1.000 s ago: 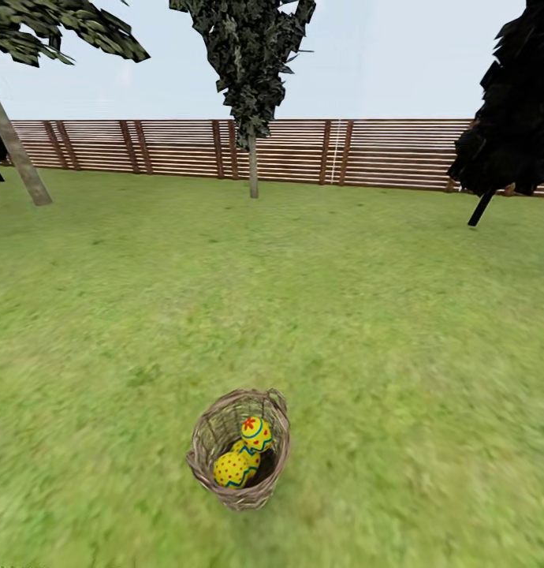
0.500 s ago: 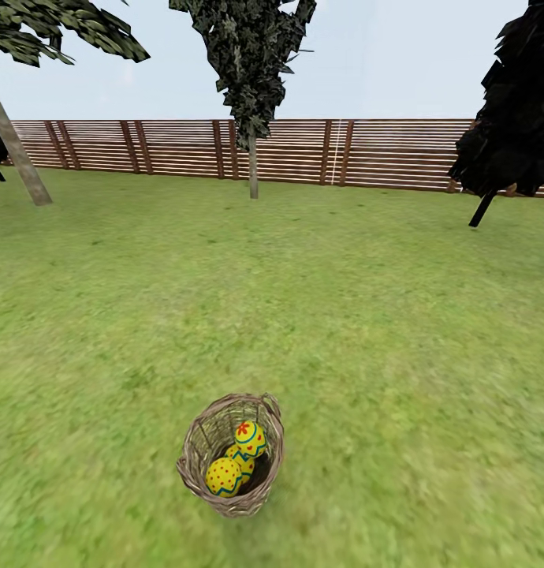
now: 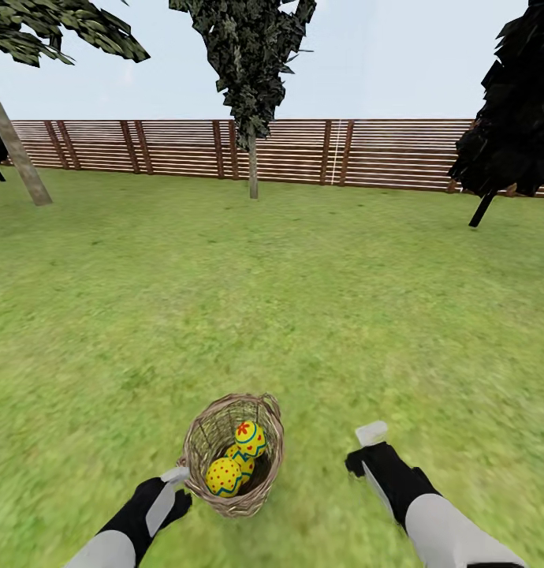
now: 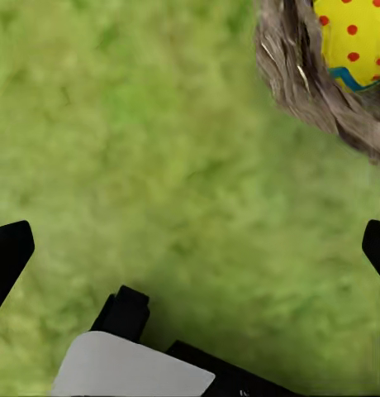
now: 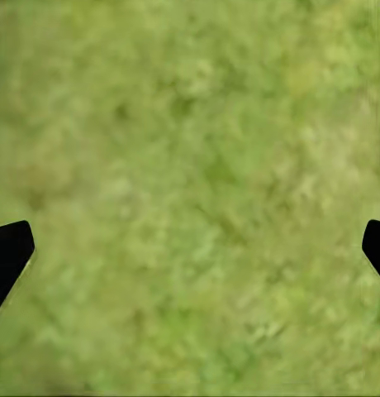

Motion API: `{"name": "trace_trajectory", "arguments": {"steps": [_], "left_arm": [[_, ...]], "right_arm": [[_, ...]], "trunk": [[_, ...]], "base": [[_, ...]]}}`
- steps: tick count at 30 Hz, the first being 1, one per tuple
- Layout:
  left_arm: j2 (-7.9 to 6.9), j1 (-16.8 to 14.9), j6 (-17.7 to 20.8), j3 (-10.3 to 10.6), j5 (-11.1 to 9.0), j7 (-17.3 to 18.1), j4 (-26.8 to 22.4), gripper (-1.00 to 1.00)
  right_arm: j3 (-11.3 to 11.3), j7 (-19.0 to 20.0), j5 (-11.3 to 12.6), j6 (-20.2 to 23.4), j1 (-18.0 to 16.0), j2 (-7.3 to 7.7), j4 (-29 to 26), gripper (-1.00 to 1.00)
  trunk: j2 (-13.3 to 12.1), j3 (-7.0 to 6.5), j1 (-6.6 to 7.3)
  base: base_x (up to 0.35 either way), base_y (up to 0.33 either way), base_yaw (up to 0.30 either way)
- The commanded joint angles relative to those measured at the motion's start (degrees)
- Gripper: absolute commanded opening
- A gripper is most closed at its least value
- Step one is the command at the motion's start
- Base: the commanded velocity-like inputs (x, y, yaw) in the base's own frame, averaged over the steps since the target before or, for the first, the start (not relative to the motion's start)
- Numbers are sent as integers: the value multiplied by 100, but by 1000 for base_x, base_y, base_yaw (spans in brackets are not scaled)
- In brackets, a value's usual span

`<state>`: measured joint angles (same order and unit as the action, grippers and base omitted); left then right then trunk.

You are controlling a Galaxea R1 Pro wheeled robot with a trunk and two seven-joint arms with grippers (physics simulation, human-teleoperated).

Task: Take the three Easter eggs out of the wicker basket on the lawn in the garden, then place them on the lawn next to a single tree (choose any tree) so that all three eggs are next to the same tree and none are left in the basket.

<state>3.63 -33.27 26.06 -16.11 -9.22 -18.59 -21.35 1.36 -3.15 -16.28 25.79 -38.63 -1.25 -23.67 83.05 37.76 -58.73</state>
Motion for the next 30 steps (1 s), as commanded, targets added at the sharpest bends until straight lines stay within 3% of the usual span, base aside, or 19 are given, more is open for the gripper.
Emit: {"name": "trace_trajectory", "arguments": {"steps": [1, 3, 8, 17, 19, 21, 22, 27, 30], "left_arm": [[45, -92, 14, -5, -88, -113, -48, 100], [54, -128, -11, -6, -190, -132, -73, 100], [80, -152, -149, -7, -661, -136, -243, 100], [95, -153, -494, -8, -784, -134, -348, 100], [93, -153, -621, -5, -945, -130, -450, 100], [98, -153, -703, 12, -1321, -72, -557, 100], [102, -153, -712, 18, -1381, -35, -578, 100], [115, -153, -738, 30, -1479, 55, -583, 100], [205, -153, -742, 44, -1485, 64, -572, 100]], "right_arm": [[8, 71, -6, 52, -71, -15, -83, 100], [6, 111, -7, 58, -99, -15, -124, 100], [5, -115, 4, 180, -126, -33, -440, 100], [-11, -167, 24, 329, -127, -7, -576, 100], [-47, -163, 28, 330, -127, -9, -578, 100], [-215, -160, 74, 330, -127, -22, -579, 100], [-247, -160, 79, 330, -127, -20, -581, 100], [-299, -158, 97, 326, -127, -29, -577, 100], [-303, -152, 95, 322, -127, -30, -577, 100]], "trunk": [[3, 6, 0], [3, 6, 0], [3, 6, 0], [3, 6, 0], [3, 6, 0], [3, 6, 0], [3, 6, 0], [3, 6, 0], [3, 6, 0]], "base": [[0, 0, 0], [0, 0, 0], [0, 0, 164], [37, 0, 288], [172, 0, 293], [154, 0, 293], [76, 0, 293], [37, -17, 263], [152, -191, 60]]}}
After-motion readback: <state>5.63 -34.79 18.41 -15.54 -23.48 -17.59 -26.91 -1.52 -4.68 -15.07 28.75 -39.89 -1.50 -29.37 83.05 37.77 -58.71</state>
